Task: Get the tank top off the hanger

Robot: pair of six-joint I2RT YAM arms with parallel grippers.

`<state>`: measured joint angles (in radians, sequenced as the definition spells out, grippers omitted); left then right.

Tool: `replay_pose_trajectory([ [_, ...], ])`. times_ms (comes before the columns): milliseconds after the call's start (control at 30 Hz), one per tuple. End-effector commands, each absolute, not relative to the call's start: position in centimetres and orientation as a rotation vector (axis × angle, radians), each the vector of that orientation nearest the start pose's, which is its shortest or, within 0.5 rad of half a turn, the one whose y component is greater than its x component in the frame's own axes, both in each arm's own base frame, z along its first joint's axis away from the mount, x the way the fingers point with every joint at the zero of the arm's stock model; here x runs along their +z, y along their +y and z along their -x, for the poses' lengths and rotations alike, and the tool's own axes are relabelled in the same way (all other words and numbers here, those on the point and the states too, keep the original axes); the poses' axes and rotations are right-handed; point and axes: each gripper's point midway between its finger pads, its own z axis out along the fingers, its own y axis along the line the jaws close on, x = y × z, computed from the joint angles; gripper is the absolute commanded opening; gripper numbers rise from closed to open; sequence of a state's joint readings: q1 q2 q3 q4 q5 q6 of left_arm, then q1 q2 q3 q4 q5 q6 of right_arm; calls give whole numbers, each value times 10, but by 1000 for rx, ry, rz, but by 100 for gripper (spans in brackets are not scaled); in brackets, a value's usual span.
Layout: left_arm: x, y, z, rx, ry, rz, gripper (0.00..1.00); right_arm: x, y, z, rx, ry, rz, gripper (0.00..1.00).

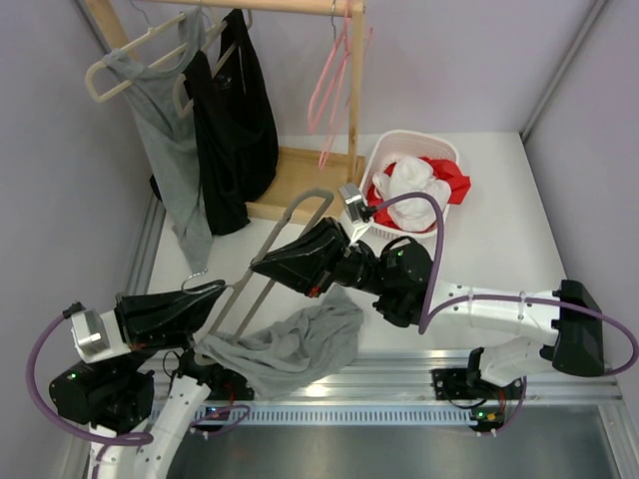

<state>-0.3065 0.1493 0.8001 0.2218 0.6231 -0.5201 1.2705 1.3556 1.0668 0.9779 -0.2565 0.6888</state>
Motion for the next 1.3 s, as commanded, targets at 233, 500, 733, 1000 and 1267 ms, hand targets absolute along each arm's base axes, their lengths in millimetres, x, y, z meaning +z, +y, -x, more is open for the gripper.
replay_pose_trajectory([
  [233,475,-132,-76,-953,871,-416,0,476,417,-23,1965,879,661,40],
  [500,478,-129,-97,-906,917,-371,0,477,404,-26,1919,957,655,86],
  [733,481,-126,-128,-835,973,-319,0,440,405,-28,1822,1099,732,89],
  [1000,498,-121,-152,-813,1013,-234,0,355,425,-56,1399,1305,762,89],
  [1267,527,-113,-151,-830,979,-169,0,315,452,-79,1194,1307,717,92],
])
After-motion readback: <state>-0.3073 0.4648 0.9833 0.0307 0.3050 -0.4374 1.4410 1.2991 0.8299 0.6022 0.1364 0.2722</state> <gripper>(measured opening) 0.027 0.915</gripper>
